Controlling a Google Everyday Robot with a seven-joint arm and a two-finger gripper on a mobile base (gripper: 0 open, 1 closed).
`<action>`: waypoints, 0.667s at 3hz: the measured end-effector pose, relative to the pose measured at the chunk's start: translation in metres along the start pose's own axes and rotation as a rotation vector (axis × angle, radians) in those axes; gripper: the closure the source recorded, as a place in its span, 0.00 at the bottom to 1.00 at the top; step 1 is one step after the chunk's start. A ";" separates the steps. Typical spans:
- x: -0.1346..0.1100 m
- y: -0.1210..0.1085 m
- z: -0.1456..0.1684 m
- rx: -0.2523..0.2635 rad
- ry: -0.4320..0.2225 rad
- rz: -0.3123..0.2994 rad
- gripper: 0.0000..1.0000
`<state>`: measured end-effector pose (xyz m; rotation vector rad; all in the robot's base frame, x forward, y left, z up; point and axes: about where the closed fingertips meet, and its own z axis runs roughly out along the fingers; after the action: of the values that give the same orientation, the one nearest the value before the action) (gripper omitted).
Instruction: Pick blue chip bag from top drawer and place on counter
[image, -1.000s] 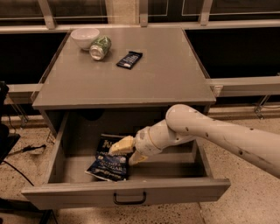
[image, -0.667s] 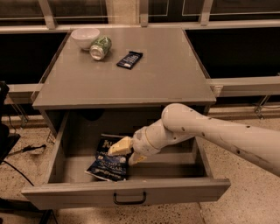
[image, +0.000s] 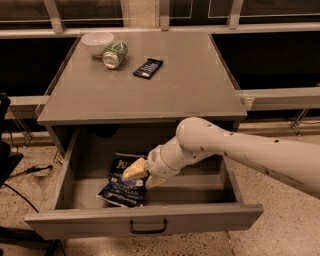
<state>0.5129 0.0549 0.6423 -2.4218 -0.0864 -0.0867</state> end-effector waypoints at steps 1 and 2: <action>-0.002 -0.001 0.003 -0.050 0.003 -0.031 0.52; -0.004 -0.001 0.006 -0.109 0.007 -0.066 0.71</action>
Offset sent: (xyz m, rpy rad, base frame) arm -0.0047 0.0043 -0.0050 -0.1839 -0.0897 0.0531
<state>0.5087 0.0594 0.6383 -2.5273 -0.1626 -0.1328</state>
